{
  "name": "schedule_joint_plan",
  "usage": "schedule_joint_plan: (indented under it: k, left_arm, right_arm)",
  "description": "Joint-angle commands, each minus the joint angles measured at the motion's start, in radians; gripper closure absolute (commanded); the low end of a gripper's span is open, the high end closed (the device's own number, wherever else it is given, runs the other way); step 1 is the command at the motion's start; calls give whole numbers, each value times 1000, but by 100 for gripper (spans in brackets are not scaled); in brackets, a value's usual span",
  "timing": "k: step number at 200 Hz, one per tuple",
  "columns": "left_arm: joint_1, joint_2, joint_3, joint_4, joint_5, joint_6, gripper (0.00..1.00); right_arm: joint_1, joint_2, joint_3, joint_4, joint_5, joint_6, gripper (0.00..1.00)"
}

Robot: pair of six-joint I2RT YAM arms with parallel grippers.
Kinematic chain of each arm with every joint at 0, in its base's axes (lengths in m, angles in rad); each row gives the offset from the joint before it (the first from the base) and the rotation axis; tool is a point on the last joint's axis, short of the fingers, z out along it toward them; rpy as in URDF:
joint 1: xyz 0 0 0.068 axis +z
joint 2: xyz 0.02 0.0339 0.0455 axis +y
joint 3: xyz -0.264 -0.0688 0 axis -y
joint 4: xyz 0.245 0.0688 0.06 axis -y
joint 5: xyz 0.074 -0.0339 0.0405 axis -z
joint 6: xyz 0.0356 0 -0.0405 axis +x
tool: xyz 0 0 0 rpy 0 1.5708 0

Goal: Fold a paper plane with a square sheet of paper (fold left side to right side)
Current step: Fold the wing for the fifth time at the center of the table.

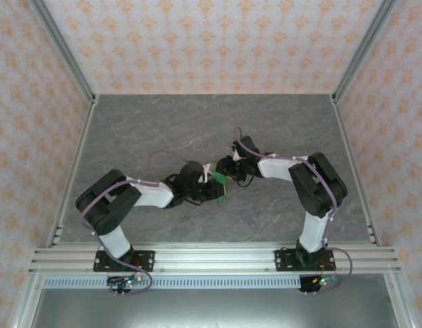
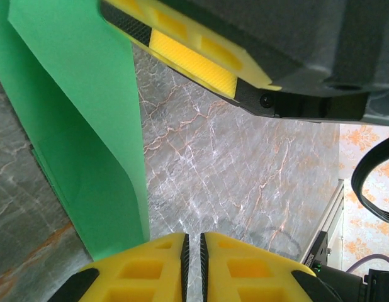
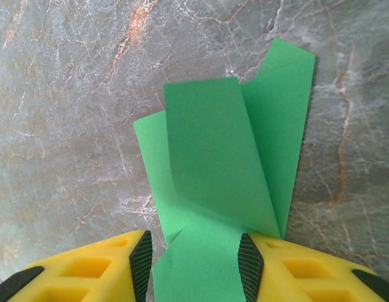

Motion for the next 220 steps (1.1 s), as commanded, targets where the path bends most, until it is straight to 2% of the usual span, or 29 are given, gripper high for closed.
schedule_joint_plan:
  k: [1,220]
  left_arm:
    - [-13,22,-10,10,-35,-4,85]
    - [-36,78,4,-53,-62,-17,87]
  right_arm:
    - [18,65,-18,-102,60,-18,54]
    - [19,57,-2,-108,56,-22,54]
